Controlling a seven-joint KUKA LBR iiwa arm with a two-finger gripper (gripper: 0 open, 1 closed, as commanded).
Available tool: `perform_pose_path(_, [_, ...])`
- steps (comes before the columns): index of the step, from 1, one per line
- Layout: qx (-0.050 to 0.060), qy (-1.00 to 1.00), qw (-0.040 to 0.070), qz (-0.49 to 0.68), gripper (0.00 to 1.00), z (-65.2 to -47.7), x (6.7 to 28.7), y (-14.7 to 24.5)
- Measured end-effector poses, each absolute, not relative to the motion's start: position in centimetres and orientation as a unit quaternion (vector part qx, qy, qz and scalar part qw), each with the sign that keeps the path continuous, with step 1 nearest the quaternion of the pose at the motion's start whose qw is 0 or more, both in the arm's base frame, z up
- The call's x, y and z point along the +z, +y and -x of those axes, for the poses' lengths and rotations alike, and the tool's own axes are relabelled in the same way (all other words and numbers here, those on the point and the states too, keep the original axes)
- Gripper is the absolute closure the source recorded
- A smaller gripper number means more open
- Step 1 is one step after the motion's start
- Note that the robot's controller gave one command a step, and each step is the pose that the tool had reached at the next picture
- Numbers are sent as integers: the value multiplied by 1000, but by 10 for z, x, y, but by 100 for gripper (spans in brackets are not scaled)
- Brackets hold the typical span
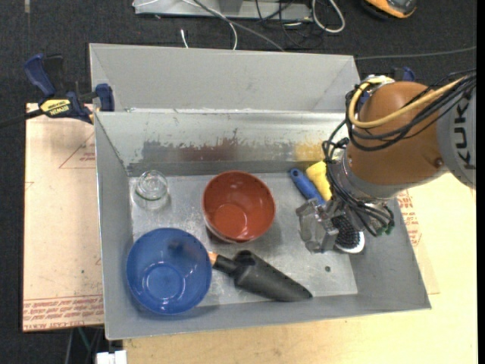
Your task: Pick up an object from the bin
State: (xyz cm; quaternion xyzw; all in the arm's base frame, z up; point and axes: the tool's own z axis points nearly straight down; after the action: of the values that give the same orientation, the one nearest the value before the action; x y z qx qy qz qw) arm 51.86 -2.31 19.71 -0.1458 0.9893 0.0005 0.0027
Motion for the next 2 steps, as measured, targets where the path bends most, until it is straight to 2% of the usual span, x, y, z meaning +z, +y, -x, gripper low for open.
perform_pose_path(1, [1, 989, 3, 146, 0, -519, 197, -23])
perform_pose_path(2, [1, 989, 3, 146, 0, -519, 197, -23])
